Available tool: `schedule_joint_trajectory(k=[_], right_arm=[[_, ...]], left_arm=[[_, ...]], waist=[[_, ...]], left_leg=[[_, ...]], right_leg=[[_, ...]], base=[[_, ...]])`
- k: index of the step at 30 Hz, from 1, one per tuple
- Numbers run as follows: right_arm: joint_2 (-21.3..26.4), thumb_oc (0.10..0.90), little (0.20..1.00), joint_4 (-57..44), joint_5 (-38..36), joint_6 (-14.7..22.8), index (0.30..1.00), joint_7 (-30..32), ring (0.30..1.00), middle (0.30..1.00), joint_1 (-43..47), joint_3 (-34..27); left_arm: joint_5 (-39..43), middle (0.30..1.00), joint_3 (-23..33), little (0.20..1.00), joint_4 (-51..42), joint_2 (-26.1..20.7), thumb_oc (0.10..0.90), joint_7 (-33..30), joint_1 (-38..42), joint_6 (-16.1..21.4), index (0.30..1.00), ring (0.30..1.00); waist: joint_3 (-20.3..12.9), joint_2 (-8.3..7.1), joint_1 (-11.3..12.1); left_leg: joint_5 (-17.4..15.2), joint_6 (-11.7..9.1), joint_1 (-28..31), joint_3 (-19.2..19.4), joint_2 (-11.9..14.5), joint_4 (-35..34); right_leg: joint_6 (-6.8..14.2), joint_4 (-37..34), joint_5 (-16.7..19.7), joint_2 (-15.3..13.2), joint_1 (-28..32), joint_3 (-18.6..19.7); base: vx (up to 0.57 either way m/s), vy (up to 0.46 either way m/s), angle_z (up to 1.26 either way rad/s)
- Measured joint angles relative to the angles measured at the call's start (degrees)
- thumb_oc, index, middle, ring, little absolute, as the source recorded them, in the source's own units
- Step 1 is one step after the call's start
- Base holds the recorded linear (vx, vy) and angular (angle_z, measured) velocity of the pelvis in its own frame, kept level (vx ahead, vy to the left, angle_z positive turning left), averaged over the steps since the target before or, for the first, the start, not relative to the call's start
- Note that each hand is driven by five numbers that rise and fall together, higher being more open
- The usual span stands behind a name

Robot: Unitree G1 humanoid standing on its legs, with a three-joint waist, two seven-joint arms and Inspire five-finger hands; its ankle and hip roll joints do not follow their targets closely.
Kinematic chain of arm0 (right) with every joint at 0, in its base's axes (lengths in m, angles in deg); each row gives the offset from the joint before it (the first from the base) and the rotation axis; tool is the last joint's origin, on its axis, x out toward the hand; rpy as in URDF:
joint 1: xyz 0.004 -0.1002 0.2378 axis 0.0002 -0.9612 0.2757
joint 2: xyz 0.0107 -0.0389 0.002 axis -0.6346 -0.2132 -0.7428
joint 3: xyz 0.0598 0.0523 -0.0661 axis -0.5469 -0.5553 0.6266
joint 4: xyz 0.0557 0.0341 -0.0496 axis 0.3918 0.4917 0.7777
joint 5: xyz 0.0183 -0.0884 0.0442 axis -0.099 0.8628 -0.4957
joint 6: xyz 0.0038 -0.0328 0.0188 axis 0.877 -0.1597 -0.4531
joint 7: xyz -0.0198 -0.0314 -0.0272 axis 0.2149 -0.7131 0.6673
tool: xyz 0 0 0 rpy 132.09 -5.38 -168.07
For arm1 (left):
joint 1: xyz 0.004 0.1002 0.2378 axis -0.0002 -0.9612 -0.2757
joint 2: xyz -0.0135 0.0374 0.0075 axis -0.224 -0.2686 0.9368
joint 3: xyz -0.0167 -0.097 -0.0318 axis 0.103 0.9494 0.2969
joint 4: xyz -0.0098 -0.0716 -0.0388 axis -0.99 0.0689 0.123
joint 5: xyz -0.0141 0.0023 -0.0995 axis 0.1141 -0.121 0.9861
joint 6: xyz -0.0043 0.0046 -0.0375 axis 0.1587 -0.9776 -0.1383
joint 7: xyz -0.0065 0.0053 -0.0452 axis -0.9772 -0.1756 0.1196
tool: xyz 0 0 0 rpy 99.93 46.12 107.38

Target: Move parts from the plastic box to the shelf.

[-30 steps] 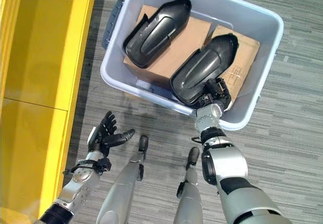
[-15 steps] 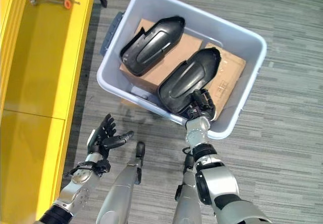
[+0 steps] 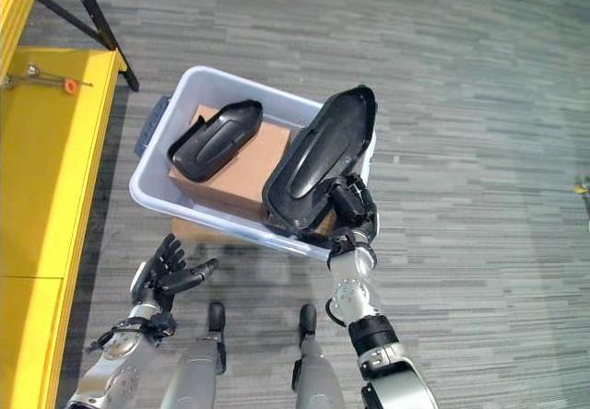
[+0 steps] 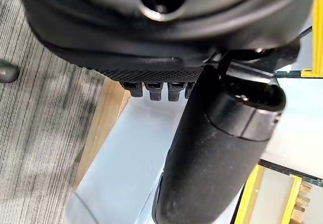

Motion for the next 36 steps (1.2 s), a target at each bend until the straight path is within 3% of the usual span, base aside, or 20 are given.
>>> schedule_joint_trajectory(k=[9, 15, 23, 25, 28, 29, 30, 31, 33, 34, 35, 36], right_arm=[[2.2, 0.4, 0.3, -8.4, 1.7, -4.6, 0.3, -5.3, 0.3, 0.3, -11.3, 4.7], [5.5, 0.4, 0.3, -9.6, 3.2, -7.4, 0.3, -9.0, 0.3, 0.3, -15.6, 7.0], [7.2, 0.4, 0.3, -9.6, 3.2, -9.7, 0.3, -12.0, 0.3, 0.3, -17.7, 9.1], [9.2, 0.4, 0.3, -9.6, 3.2, -9.8, 0.3, -12.1, 0.3, 0.3, -16.3, 10.8], [11.0, 0.4, 0.3, -9.7, 3.1, -10.0, 0.3, -12.3, 0.3, 0.3, -14.7, 11.9], [14.5, 0.4, 0.3, -10.9, 3.1, -9.6, 0.3, -12.3, 0.3, 0.3, -14.3, 11.6], [15.7, 0.4, 0.3, -11.2, 3.2, -9.6, 0.3, -12.4, 0.3, 0.3, -13.9, 11.3], [16.5, 0.4, 0.3, -11.1, 3.2, -9.6, 0.3, -12.4, 0.3, 0.3, -13.4, 11.0], [16.5, 0.4, 0.3, -11.3, 3.2, -9.6, 0.3, -12.5, 0.3, 0.3, -13.5, 10.6], [16.4, 0.4, 0.3, -12.1, 3.8, -9.6, 0.3, -12.6, 0.3, 0.3, -14.2, 10.2], [16.0, 0.4, 0.3, -14.2, 4.9, -9.6, 0.3, -12.8, 0.3, 0.3, -15.9, 8.8], [15.5, 0.4, 0.3, -16.2, 5.3, -9.5, 0.3, -12.9, 0.3, 0.3, -17.9, 7.5]], left_arm=[[-1.2, 1.0, 3.3, 1.0, -0.7, 1.0, 0.9, 3.1, -4.6, -1.9, 1.0, 1.0], [-2.6, 1.0, 3.4, 1.0, -1.0, 1.3, 0.9, 4.5, -6.9, -2.1, 1.0, 1.0], [-2.6, 1.0, 3.6, 1.0, -1.0, 3.7, 0.9, 5.3, -8.9, -3.1, 1.0, 1.0], [-2.4, 1.0, 4.0, 1.0, -0.9, 5.1, 0.9, 5.2, -8.3, -3.1, 1.0, 1.0], [-2.2, 1.0, 3.0, 1.0, -0.9, 5.7, 0.9, 5.4, -8.5, -3.1, 1.0, 1.0], [-2.1, 1.0, 1.5, 1.0, -0.4, 7.2, 0.9, 5.7, -6.5, -2.9, 1.0, 1.0], [-2.1, 1.0, 1.4, 1.0, -0.5, 8.4, 0.9, 5.6, -6.2, -2.9, 1.0, 1.0], [-2.1, 1.0, 1.2, 1.0, -0.2, 8.6, 0.9, 5.6, -6.6, -3.0, 1.0, 1.0], [-2.1, 1.0, 1.0, 1.0, 1.4, 7.3, 0.9, 5.4, -7.4, -3.2, 1.0, 1.0], [-2.1, 1.0, 1.1, 1.0, 1.6, 6.3, 0.9, 5.3, -7.7, -3.2, 1.0, 1.0], [-2.1, 1.0, 1.6, 1.0, 2.1, 5.2, 0.9, 5.4, -7.5, -3.2, 1.0, 1.0], [-2.1, 1.0, 2.2, 1.0, 2.5, 5.2, 0.9, 5.4, -7.5, -3.2, 1.0, 1.0]], waist=[[-4.6, 1.64, 0.1], [-6.6, 3.02, 0.1], [-8.2, 4.4, 0.4], [-8.4, 5.2, 0.1], [-8.4, 6.78, 2.0], [-8.5, 8.52, 1.6], [-8.6, 9.31, 1.8], [-8.3, 9.82, 3.6], [-8.1, 9.77, 4.0], [-7.6, 8.81, 4.4], [-6.6, 6.65, 4.0], [-6.6, 5.55, 3.5]], left_leg=[[2.5, -0.9, 11.8, 0.7, 1.1, -9.1], [3.7, -1.9, 15.4, 0.5, 2.6, -12.1], [4.4, -2.6, 17.3, -1.5, 6.1, -12.9], [4.4, -3.5, 15.7, -3.2, 7.5, -11.5], [5.5, -3.3, 14.2, -5.6, 9.4, -11.5], [9.1, -7.5, 10.7, -10.9, 10.1, -11.9], [8.4, -6.6, 10.3, -11.0, 10.3, -13.2], [6.6, -3.3, 9.5, -9.7, 10.7, -13.8], [1.4, 2.7, 8.2, -6.6, 9.9, -13.1], [-1.5, 3.8, 8.0, -4.0, 9.4, -12.2], [-0.1, 2.3, 5.2, -1.0, 7.6, -4.5], [-0.6, 1.9, 4.2, 1.0, 6.6, 1.0]], right_leg=[[-0.3, 0.0, -1.9, 1.5, 7.3, 0.1], [-0.9, 0.0, -2.7, 3.2, 9.6, -0.3], [-2.6, 0.0, -4.1, 6.7, 11.9, -1.9], [-3.8, 1.3, -4.9, 8.0, 11.5, -3.8], [-4.7, 2.3, -5.3, 10.9, 11.6, -6.1], [-6.1, 3.6, -6.9, 11.5, 10.5, -11.1], [-6.4, 3.6, -7.4, 11.3, 9.5, -12.9], [-6.8, 5.0, -8.0, 11.7, 9.4, -13.3], [-8.4, 5.9, -8.2, 10.0, 9.2, -16.5], [-9.0, 5.4, -8.2, 8.2, 9.3, -18.3], [-9.1, 3.0, -6.8, 5.1, 10.7, -21.4], [-8.8, 1.4, -5.9, 3.7, 11.7, -23.2]], base=[[0.04, -0.041, -0.03], [-0.01, -0.099, 0.0], [-0.04, -0.158, 0.07], [-0.06, -0.12, 0.33], [-0.19, -0.148, 0.54], [-0.13, -0.032, 1.45], [-0.14, -0.037, 1.53], [-0.13, -0.05, 0.89], [-0.19, -0.086, 0.84], [-0.14, -0.051, 1.02], [-0.04, -0.014, 1.09], [-0.04, -0.019, 1.24]])
